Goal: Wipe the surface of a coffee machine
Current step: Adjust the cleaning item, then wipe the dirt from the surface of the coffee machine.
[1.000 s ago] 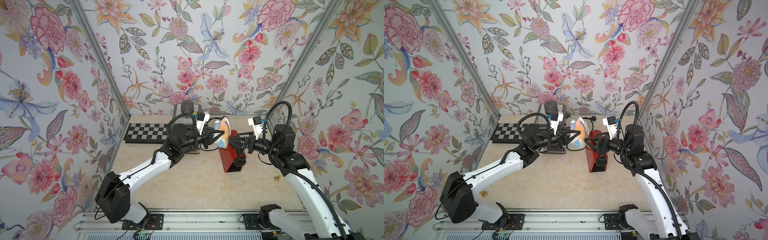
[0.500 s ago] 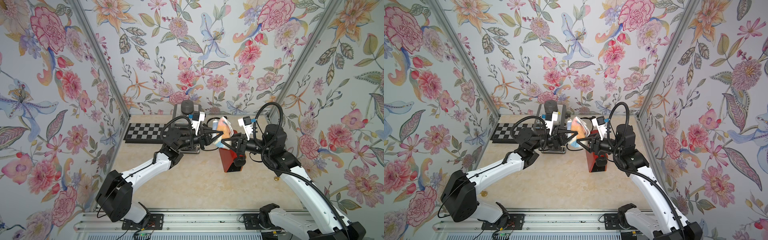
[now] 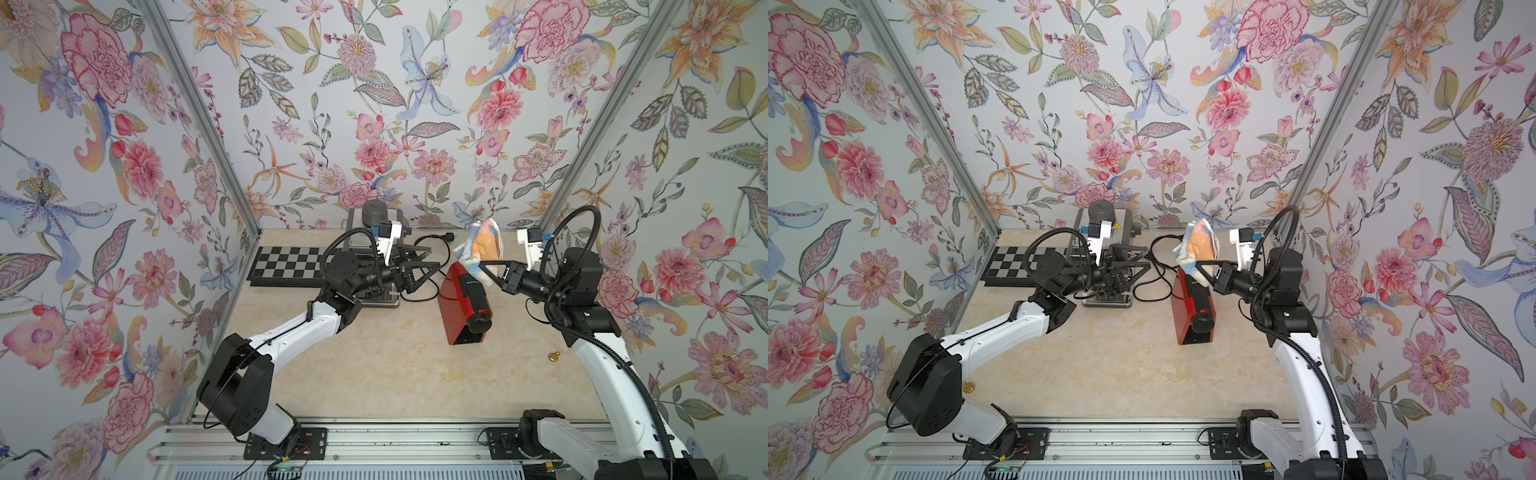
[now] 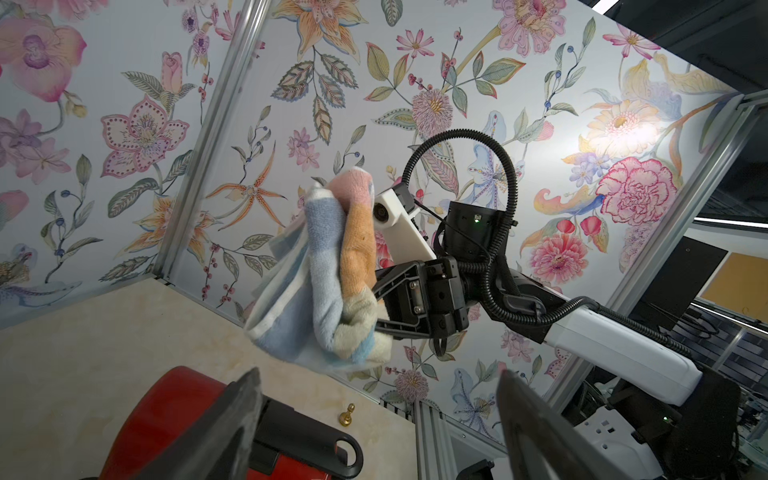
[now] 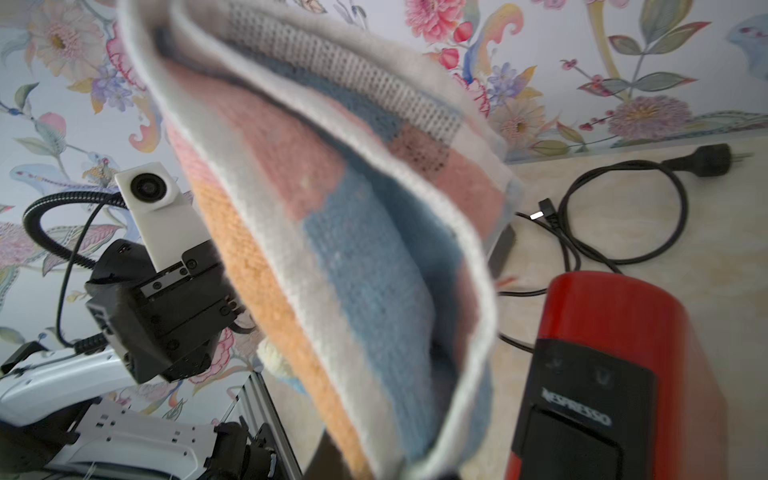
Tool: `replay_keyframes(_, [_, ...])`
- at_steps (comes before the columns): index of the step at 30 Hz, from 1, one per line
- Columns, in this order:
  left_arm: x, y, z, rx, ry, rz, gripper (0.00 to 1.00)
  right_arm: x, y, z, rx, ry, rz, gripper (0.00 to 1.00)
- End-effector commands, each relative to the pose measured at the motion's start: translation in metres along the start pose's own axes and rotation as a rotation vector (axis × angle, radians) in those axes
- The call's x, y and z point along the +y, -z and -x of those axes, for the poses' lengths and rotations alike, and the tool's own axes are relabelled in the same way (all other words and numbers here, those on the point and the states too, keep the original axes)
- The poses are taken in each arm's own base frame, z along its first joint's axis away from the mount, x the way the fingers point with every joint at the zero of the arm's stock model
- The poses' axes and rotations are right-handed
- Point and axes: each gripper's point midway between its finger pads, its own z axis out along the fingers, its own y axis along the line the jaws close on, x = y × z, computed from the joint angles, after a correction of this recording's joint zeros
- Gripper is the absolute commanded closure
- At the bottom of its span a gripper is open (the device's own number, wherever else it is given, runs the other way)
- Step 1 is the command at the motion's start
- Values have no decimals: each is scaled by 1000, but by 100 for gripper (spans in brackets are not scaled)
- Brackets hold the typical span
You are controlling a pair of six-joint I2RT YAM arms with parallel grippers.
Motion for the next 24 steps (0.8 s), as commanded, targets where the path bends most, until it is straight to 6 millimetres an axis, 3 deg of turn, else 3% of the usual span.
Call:
replay_keyframes(1, [22, -2, -5, 50, 0, 114, 1, -40, 22, 4, -43, -40, -156, 100])
replay_keyframes(6, [61, -17, -44, 164, 71, 253, 1, -106, 38, -12, -22, -90, -395, 100])
replay_keyframes(13, [80, -54, -93, 269, 118, 318, 1, -159, 41, -61, 45, -179, -578, 100])
replay_keyframes(17, [94, -69, -111, 281, 191, 294, 1, -162, 29, -97, 129, -211, -567, 100])
replay_keyframes(24, [107, -81, -125, 304, 247, 273, 1, -135, 14, -142, 218, -191, -501, 100])
